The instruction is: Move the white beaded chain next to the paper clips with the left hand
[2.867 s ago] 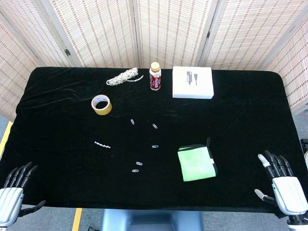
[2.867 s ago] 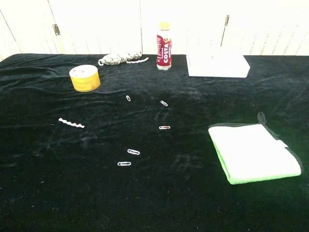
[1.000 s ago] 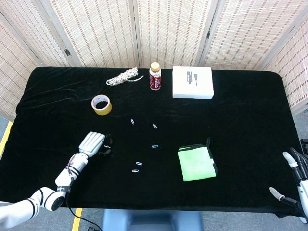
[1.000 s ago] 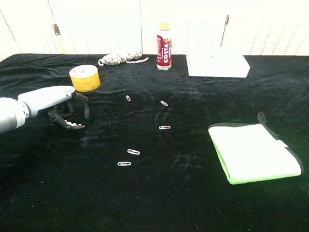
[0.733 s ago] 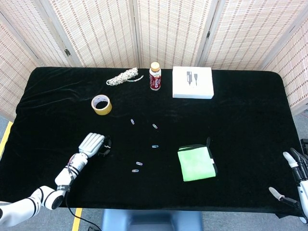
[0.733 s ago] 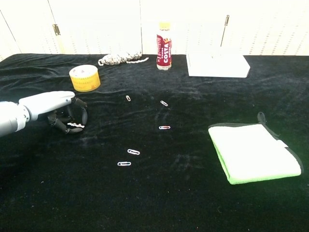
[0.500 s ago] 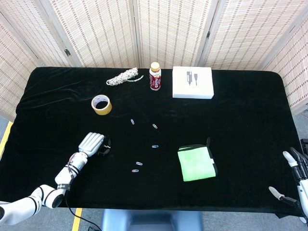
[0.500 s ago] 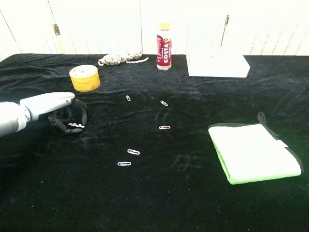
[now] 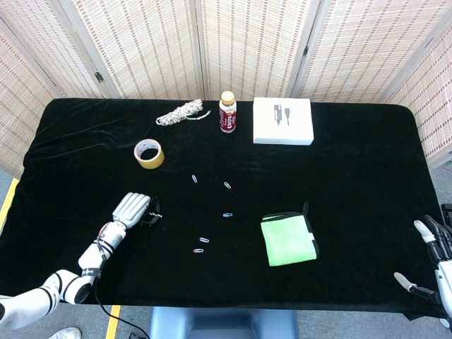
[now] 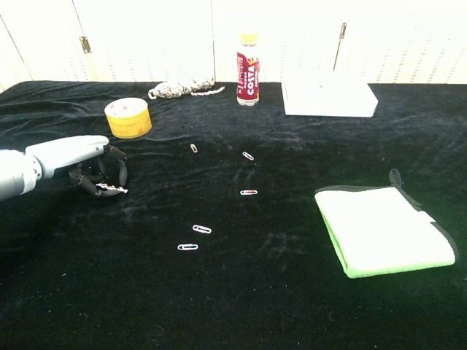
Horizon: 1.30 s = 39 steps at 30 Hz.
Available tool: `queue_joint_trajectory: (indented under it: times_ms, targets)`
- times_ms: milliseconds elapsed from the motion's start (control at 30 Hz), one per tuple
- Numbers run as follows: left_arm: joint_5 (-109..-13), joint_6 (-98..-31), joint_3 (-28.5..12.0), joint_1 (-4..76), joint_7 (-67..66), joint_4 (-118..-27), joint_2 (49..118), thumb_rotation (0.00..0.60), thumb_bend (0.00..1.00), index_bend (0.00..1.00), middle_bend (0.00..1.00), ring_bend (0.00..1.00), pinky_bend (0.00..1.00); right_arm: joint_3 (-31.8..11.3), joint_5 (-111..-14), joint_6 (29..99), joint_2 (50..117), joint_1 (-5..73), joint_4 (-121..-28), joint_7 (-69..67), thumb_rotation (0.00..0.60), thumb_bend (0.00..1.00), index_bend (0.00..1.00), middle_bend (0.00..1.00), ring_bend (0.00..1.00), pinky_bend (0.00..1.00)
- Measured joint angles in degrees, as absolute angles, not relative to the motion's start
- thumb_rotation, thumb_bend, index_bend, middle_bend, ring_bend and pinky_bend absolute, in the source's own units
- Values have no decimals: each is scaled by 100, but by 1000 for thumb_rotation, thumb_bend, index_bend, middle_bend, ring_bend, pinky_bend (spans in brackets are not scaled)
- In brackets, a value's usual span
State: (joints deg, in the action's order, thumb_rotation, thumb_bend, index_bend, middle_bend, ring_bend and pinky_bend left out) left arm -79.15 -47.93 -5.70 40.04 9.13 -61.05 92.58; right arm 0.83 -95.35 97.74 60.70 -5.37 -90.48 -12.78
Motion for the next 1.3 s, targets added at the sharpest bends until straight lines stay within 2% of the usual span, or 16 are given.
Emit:
queue_joint_trajectory:
  times_ms: [367, 733, 900, 1133, 1300]
  targets:
    - [-7866, -4684, -535, 4050, 985, -6003, 9301, 600, 432, 530, 1000, 1000, 1000, 54, -9480, 9756, 6070, -544, -9064, -1274, 600, 9, 0, 0, 0, 0]
    - [-7829, -4730, -534, 4034, 983, -5987, 9283, 600, 449, 732, 1000, 1000, 1000, 45, -9481, 9763, 6070, -552, -9057, -1277, 600, 9, 0, 0, 0, 0]
    - [-7786, -4780, -545, 4008, 939, -5971, 9286, 600, 460, 858, 1000, 1000, 1000, 42, -9475, 9736, 6070, -544, -9053, -1281, 600, 10, 0, 0, 0, 0]
    - [-7708, -4950, -597, 3936, 747, -6093, 9217, 600, 476, 881, 1000, 1000, 1000, 45, -9496, 9722, 6066, -531, -9050, -1280, 600, 10, 0, 0, 0, 0]
    - [-7701, -5306, -673, 3853, 649, -6188, 9223, 600, 495, 885, 1000, 1000, 1000, 50, -9521, 9744, 6066, -538, -9035, -1295, 600, 9, 0, 0, 0, 0]
